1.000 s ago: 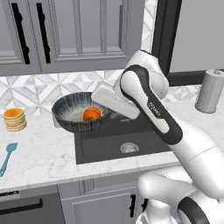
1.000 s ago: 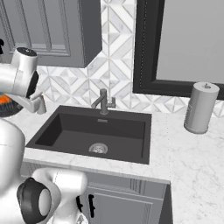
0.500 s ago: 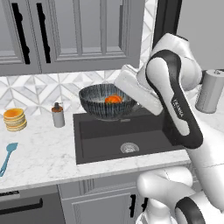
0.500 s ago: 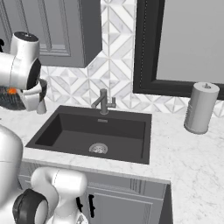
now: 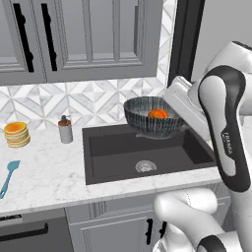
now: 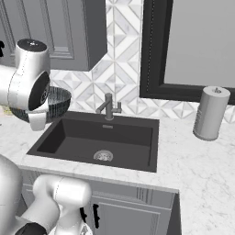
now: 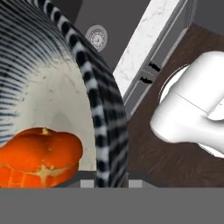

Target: Pick the squash from the sink and place it in the bowl. Then pick the bowl and place it in the microwave. Then close the microwave door and press the start button.

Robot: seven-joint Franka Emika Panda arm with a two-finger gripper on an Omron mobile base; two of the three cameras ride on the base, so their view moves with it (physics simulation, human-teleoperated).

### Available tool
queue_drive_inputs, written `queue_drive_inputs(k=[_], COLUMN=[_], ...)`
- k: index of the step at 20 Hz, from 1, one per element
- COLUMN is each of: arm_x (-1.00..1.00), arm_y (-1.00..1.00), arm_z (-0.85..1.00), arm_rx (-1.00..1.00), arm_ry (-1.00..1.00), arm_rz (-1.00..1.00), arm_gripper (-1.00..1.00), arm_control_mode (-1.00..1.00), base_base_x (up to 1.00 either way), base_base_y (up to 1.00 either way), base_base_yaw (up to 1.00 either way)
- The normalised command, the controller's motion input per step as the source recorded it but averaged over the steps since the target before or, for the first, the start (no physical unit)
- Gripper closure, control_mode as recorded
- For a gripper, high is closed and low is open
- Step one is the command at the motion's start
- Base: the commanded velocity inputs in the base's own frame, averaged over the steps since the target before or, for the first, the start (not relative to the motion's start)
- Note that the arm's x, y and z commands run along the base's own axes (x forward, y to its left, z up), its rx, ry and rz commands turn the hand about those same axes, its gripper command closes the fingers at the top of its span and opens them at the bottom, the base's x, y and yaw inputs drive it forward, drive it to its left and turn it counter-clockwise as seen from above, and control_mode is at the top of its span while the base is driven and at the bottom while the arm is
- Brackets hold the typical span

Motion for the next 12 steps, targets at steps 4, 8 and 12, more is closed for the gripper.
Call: queue_drive_inputs(k=[4,8,12], arm_x=[-0.02,0.0,-0.06], arm_y=[-0.22,0.0,0.0], arm_z=[0.0,0.0,0.0], arm_rx=[0.0,0.0,0.0], arm_ry=[0.0,0.04,0.02], arm_rz=[-0.13,0.0,0.0], arm_gripper=[1.0,1.0,1.0], arm_control_mode=[-1.0,-1.0,-1.0], base_base_x=[0.0,0.0,0.0], base_base_y=[0.0,0.0,0.0], base_base_yaw=[0.0,0.0,0.0])
